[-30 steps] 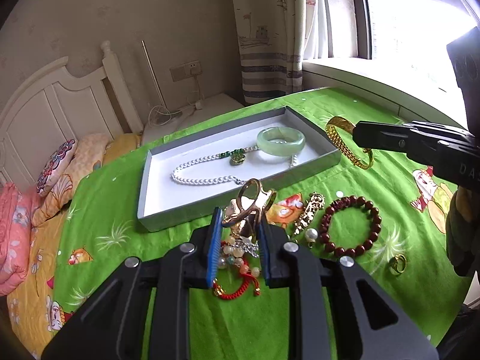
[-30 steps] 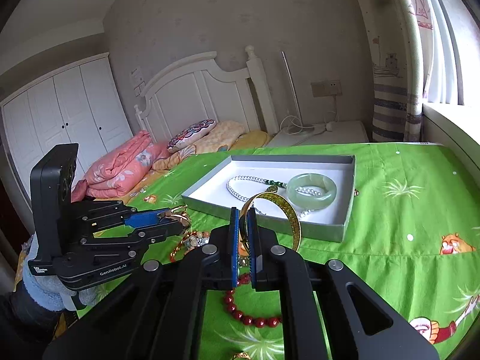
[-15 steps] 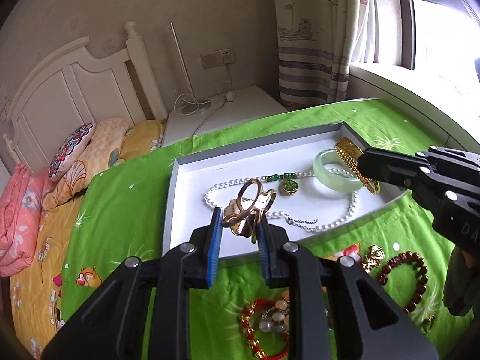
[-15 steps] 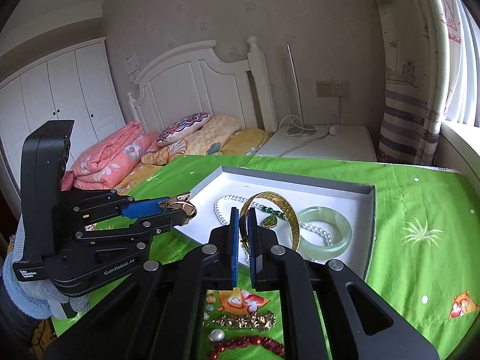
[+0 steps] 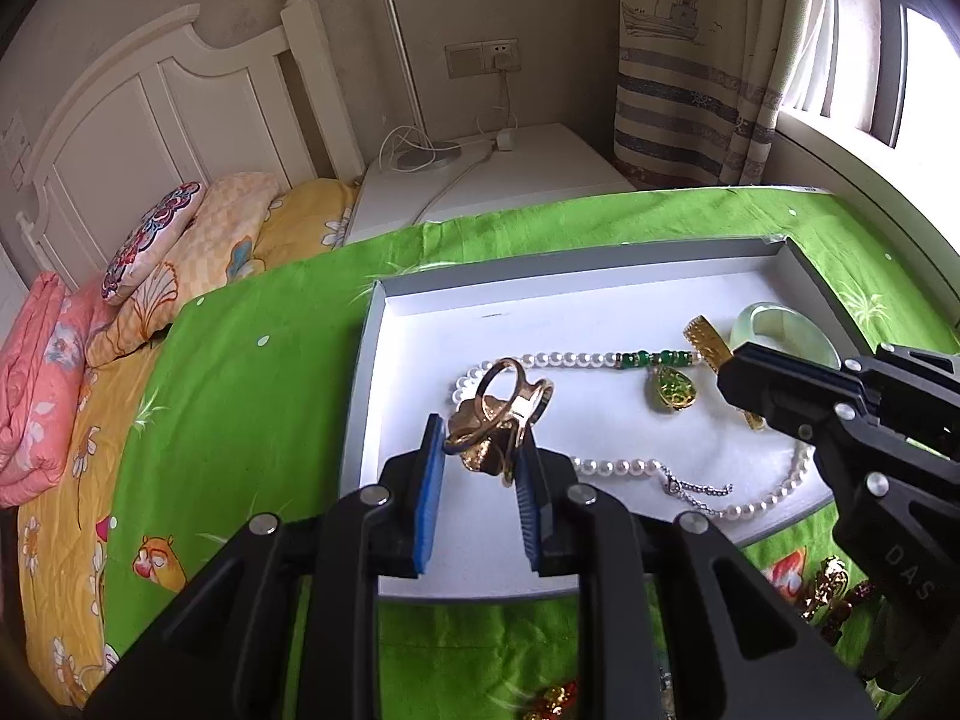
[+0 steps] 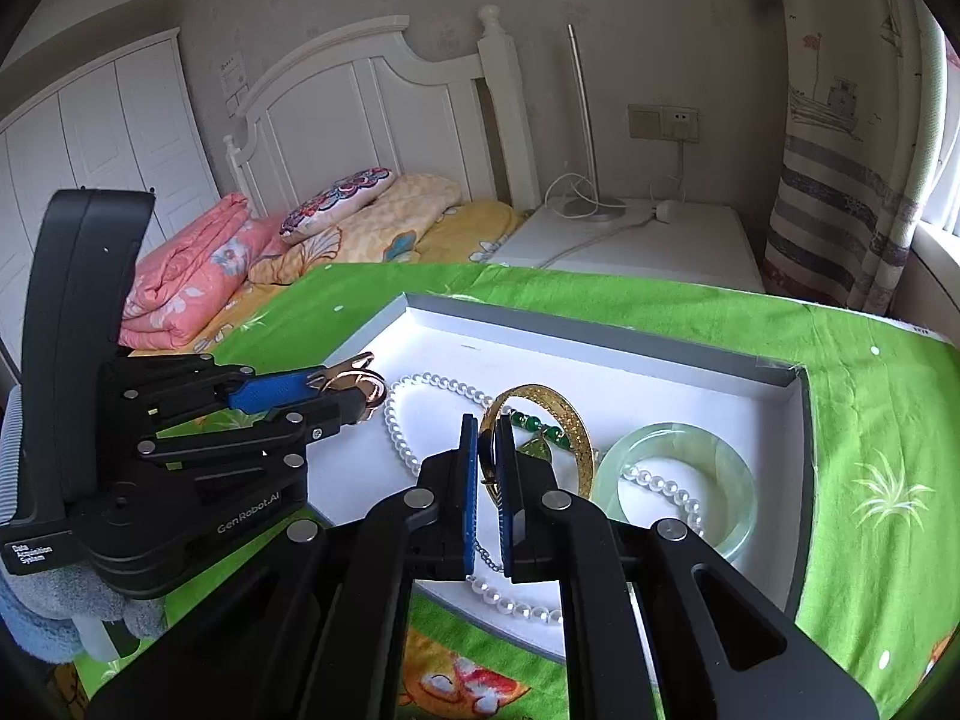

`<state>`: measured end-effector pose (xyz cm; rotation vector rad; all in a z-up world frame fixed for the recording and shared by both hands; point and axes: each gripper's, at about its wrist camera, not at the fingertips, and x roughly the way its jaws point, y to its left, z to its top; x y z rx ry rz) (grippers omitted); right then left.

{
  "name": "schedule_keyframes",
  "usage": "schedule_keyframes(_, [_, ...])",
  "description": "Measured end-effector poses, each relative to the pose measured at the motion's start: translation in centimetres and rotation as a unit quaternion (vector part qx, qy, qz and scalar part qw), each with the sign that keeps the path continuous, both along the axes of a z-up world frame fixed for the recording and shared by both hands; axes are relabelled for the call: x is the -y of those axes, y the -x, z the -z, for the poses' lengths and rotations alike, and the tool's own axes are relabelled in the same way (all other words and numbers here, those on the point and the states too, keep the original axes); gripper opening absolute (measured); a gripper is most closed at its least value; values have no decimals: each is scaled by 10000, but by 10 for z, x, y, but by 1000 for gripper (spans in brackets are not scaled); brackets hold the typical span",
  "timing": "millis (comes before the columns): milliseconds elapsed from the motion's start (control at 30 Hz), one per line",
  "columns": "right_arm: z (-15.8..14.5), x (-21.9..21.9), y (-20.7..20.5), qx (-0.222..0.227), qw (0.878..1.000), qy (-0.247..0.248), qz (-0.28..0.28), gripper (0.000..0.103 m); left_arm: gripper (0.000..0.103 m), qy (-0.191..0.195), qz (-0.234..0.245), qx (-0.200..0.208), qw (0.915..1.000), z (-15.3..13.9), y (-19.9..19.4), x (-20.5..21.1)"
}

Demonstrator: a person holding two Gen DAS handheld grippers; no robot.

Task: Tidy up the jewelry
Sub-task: 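Carry gold bangle and gold ring into the box and open both tools, then withdraw both open tools from the box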

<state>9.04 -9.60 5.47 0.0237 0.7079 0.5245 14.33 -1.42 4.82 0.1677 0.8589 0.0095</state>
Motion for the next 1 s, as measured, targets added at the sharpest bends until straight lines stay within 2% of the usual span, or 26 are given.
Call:
schedule_keyframes(133, [8,-6,-7,-256,9997,-28,-35,8,25,116,-107,-45,9999,5,-1,-6])
schedule_keyframes(200, [8,-6,-9,-348,9993,-140,-54,9,45,121,-126,50,9998,4,3,-9])
schedule_keyframes(267, [7,-5,-6,-385,9990,-222,-82,9,55,88,-139,159,9997,1,7,-11])
schedule_keyframes(667, [-2,27,9,-469,9965,-692,13,12,74,-9,-84,346,9994,-3,23,-10])
schedule_keyframes(767, [-1,35,16,-487,9958,-773,38,29,79,-70,-16,401,9992,-3,30,-6])
schedule_keyframes(800, [-2,38,19,-489,9955,-814,54,43,80,-94,7,427,9990,-3,34,-5])
schedule_keyframes(833, [-2,41,23,-471,9951,-870,60,49,81,-119,27,450,9989,-4,37,-3])
schedule_keyframes(1000, [-8,59,47,-392,9926,-1145,80,50,89,-77,85,620,9980,-8,64,1])
